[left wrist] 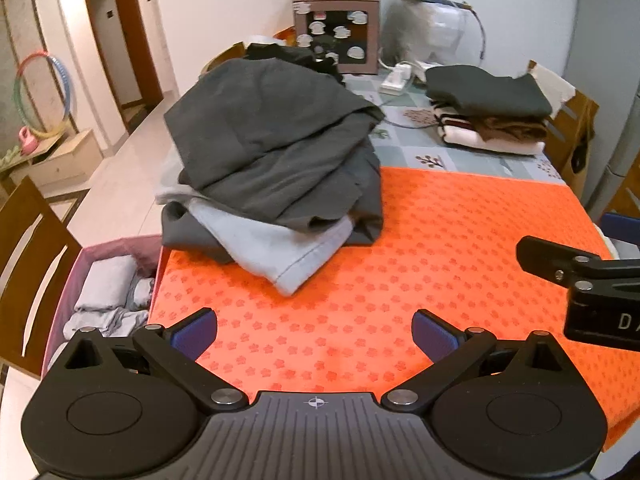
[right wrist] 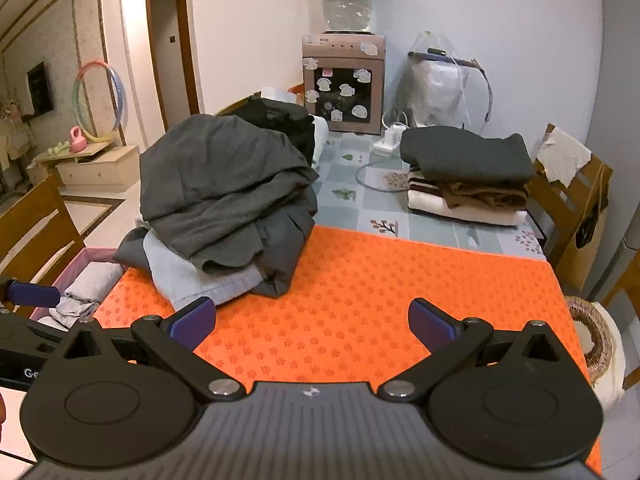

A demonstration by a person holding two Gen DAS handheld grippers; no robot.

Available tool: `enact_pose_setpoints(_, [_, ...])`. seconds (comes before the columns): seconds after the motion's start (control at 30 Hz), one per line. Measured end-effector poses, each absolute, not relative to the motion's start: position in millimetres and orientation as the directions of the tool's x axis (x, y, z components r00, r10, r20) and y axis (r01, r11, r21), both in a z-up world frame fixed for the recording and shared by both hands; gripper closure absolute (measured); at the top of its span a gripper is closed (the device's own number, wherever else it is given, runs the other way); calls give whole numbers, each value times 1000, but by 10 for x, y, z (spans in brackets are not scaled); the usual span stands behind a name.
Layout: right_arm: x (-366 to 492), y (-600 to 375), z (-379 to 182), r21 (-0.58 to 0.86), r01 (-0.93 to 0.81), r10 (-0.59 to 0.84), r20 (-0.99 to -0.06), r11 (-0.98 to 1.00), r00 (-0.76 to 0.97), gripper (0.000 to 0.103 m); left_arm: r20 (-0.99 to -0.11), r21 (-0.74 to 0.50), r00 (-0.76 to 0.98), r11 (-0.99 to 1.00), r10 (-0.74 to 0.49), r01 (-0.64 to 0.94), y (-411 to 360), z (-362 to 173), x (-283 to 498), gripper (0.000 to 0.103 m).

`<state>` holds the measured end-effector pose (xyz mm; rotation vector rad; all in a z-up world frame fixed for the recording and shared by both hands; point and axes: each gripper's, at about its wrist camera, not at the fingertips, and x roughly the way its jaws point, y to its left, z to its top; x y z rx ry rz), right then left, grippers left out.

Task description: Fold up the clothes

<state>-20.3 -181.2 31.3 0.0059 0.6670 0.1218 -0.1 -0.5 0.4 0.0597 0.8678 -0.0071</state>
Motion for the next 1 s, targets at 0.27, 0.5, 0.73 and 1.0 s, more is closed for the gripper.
enact_pose_setpoints(0.27, [-123, -1747, 313, 47, -121, 124, -617, 992, 777, 0, -786, 55, 618, 998, 30, 21, 30, 82, 38, 0])
enact_pose_setpoints(0.5, [-72, -1701, 273, 56, -128, 135, -619, 990, 774, 0, -788, 65, 614, 998, 43, 14, 16, 47, 55, 0])
enact_pose_setpoints(0.73, [-48, -1670, 271, 51, -132, 135, -625, 990, 769, 0, -797, 80, 602, 997, 52, 19, 17, 43, 55, 0])
enact_pose_setpoints(1.0, [-47, -1621, 255, 42, -132, 128, -632, 990, 764, 0, -799, 68, 601, 997, 41, 23, 70, 29, 63, 0])
